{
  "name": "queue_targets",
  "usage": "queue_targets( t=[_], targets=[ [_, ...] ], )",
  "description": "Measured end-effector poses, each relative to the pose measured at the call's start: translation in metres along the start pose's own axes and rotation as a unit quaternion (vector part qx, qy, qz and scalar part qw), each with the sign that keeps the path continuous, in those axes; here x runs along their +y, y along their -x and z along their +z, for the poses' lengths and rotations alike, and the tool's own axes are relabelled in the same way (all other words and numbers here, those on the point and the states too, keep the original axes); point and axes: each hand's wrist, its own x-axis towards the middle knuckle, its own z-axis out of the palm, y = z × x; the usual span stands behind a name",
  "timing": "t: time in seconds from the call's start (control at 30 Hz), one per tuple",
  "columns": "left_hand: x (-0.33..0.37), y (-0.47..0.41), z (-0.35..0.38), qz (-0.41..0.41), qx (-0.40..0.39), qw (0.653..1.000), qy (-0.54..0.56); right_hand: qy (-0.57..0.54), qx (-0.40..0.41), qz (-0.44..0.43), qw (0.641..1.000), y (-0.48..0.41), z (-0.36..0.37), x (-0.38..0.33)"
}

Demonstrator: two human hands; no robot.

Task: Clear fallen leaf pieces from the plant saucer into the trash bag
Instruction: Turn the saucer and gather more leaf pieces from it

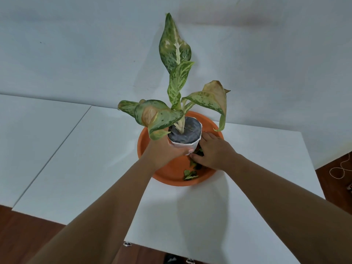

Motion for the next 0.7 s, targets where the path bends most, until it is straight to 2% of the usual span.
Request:
queue_targets(
  t=[0.17, 0.27, 0.47, 0.6, 0.7],
  targets=[
    [0.005, -0.005, 0.001, 0.065, 0.047, 0.995, -0.053, -0.006, -0.006, 0.010, 1.000, 0.010, 0.000, -0.007],
    [0.008, -0.005, 0.001, 0.037, 0.062, 0.996, -0.061, -0.023, -0.039, 0.025, 0.999, 0.017, -0.003, -0.016],
    [0.006, -0.014, -0.004, 0.053, 0.111, 0.989, -0.081, -0.037, -0.073, 0.018, 0.997, 0.038, -0.005, -0.038],
    [-0.009, -0.019, -0.006, 0.036, 0.102, 0.991, -0.074, -0.093, -0.085, -0.001, 0.992, 0.043, -0.009, -0.039],
    [-0.018, -0.016, -0.008, 0.029, 0.090, 0.994, -0.063, -0.145, -0.063, 0.002, 0.987, 0.037, -0.016, -0.029]
  ],
)
